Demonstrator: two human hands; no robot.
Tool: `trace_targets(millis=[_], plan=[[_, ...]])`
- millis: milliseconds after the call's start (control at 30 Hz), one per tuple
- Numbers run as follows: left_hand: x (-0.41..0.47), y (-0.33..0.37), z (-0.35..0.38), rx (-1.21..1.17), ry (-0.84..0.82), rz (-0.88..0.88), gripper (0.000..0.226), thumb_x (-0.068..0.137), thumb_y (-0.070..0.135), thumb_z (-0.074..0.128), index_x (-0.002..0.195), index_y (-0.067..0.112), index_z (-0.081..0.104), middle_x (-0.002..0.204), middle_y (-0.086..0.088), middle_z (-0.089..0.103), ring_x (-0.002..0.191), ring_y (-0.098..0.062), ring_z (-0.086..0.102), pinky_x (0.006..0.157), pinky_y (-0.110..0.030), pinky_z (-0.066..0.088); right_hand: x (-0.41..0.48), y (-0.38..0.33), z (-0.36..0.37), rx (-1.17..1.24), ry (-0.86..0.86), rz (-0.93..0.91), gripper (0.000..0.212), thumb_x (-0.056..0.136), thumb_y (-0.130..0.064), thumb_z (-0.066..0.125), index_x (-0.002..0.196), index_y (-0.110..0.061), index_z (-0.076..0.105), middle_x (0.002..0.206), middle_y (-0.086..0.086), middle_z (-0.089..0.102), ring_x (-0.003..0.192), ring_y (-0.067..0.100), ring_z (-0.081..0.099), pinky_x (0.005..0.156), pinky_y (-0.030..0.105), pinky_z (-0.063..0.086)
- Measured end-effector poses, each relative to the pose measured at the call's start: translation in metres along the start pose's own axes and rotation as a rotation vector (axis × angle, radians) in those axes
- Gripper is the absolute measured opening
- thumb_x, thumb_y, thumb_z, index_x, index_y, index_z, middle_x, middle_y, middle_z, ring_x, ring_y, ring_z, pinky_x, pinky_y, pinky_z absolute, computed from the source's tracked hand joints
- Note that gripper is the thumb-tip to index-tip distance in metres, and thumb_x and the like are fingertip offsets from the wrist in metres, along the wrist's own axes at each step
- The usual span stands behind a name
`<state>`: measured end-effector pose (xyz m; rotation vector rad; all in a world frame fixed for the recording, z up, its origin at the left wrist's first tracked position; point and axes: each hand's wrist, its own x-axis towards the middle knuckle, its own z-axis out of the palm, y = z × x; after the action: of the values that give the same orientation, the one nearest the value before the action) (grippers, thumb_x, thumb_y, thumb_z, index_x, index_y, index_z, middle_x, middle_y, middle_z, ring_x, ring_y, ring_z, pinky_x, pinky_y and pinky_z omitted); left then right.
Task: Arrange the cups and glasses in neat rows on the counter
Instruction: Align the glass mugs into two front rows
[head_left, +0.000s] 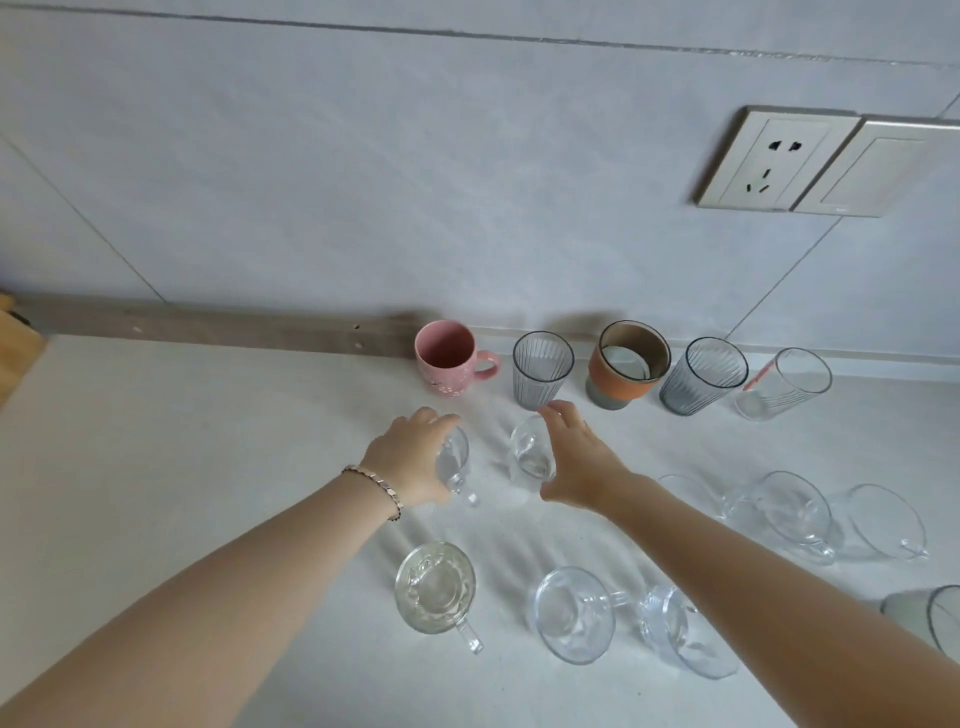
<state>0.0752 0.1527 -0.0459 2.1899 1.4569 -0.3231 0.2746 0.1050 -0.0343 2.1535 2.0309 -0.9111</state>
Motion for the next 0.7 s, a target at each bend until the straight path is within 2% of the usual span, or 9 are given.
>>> trace_targets(millis=[33, 100, 200, 267, 433, 700], plan=[[0.004, -0.003, -0.001, -0.088, 0.026, -0.046, 0.084, 0.068, 0.026, 0.073, 0.140, 0.028, 0.031, 0.137, -0.001, 0.038, 0.123, -0.029, 0.044, 0.096, -0.039, 0.047, 0.002, 0.002, 0.001, 0.020, 0.012, 0.003, 0.095, 0.071, -0.014, 0.073, 0.147, -0.008, 0.016, 0.151, 0.008, 0.016, 0.137, 0.029, 0.033, 0.108, 0.034, 0.037], [0.012, -0.009, -0.003, -0.223, 0.083, -0.127, 0.083, 0.066, 0.023, 0.073, 0.139, 0.025, 0.034, 0.134, -0.006, 0.039, 0.122, -0.033, 0.045, 0.097, -0.037, 0.046, 0.003, 0.004, 0.005, 0.017, 0.044, 0.067, 0.099, 0.072, -0.027, 0.075, 0.148, -0.010, 0.013, 0.151, 0.010, 0.017, 0.138, 0.030, 0.029, 0.112, 0.036, 0.032], [0.018, -0.013, -0.004, -0.307, 0.139, -0.192, 0.084, 0.067, 0.021, 0.073, 0.140, 0.025, 0.034, 0.135, -0.007, 0.037, 0.123, -0.034, 0.045, 0.097, -0.035, 0.044, 0.004, 0.002, 0.012, 0.021, 0.090, 0.175, 0.097, 0.073, -0.041, 0.072, 0.147, -0.012, 0.017, 0.144, 0.010, 0.035, 0.131, 0.028, 0.040, 0.110, 0.039, 0.033], [0.019, -0.013, -0.004, -0.313, 0.156, -0.195, 0.085, 0.068, 0.023, 0.073, 0.142, 0.025, 0.032, 0.136, -0.007, 0.036, 0.124, -0.033, 0.044, 0.098, -0.035, 0.043, 0.006, -0.001, 0.017, 0.037, 0.129, 0.199, 0.092, 0.074, -0.042, 0.072, 0.145, -0.013, 0.021, 0.139, 0.009, 0.041, 0.127, 0.027, 0.045, 0.108, 0.038, 0.034], [0.020, -0.004, 0.000, -0.338, 0.211, -0.261, 0.085, 0.071, 0.032, 0.073, 0.144, 0.024, 0.029, 0.137, -0.009, 0.035, 0.123, -0.034, 0.046, 0.095, -0.036, 0.044, 0.012, -0.010, 0.022, 0.102, 0.187, 0.208, 0.088, 0.073, -0.039, 0.071, 0.143, -0.013, 0.026, 0.135, 0.009, 0.044, 0.124, 0.026, 0.046, 0.109, 0.036, 0.033], [0.021, 0.011, 0.003, -0.375, 0.259, -0.313, 0.085, 0.072, 0.037, 0.074, 0.144, 0.021, 0.030, 0.135, -0.011, 0.037, 0.120, -0.036, 0.047, 0.094, -0.038, 0.045, 0.009, -0.004, 0.023, 0.054, 0.190, 0.177, 0.089, 0.073, -0.039, 0.071, 0.144, -0.016, 0.023, 0.135, 0.008, 0.044, 0.124, 0.025, 0.046, 0.109, 0.035, 0.033]])
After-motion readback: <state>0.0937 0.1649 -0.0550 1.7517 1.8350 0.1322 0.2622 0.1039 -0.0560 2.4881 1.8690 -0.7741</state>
